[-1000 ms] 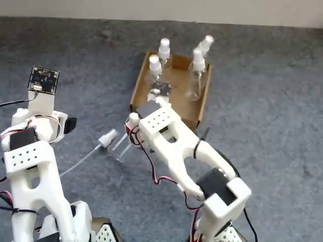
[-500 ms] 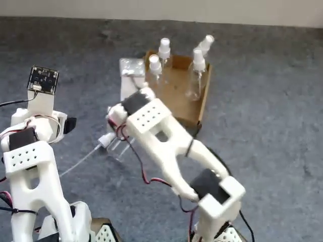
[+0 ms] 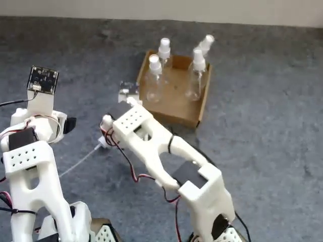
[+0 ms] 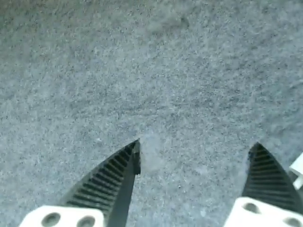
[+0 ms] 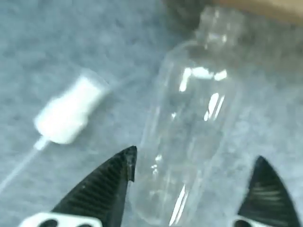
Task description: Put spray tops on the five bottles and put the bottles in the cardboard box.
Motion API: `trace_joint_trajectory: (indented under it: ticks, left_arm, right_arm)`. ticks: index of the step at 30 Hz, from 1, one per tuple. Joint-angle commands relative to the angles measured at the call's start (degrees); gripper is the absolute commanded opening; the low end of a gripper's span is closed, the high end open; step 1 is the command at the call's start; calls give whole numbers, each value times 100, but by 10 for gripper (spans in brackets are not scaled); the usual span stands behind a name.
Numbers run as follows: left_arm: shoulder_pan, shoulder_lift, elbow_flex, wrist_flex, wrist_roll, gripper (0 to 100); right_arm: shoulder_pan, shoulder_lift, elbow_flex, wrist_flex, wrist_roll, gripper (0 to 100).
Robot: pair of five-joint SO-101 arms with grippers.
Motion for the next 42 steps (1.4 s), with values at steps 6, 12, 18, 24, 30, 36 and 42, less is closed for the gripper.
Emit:
trace_joint_trajectory:
  ticks: [6, 12, 18, 24, 30, 36, 42]
  left_arm:
    - [110, 4, -277, -9, -35, 298]
    - [110, 4, -277, 0, -35, 298]
    - [110, 4, -277, 123, -26, 298]
    - [611, -31, -321, 949, -53, 298]
    - [1534, 22, -312, 1275, -53, 219]
    - [2237, 681, -611, 1538, -26, 208]
    - [2431, 2088, -1525, 1556, -26, 208]
  right_arm:
    - [57, -136, -154, 1138, 791, 7]
    - [215, -215, -154, 1877, 1521, 4]
    - [444, -1640, 215, 2167, 2365, 4]
    - [1033, -3459, 1473, 2185, 4615, 4]
    - [2844, -4927, 3046, 2193, 6673, 4]
    - [5657, -5886, 3749, 1815, 8747, 4]
    - [7310, -5411, 4426, 145, 9679, 4]
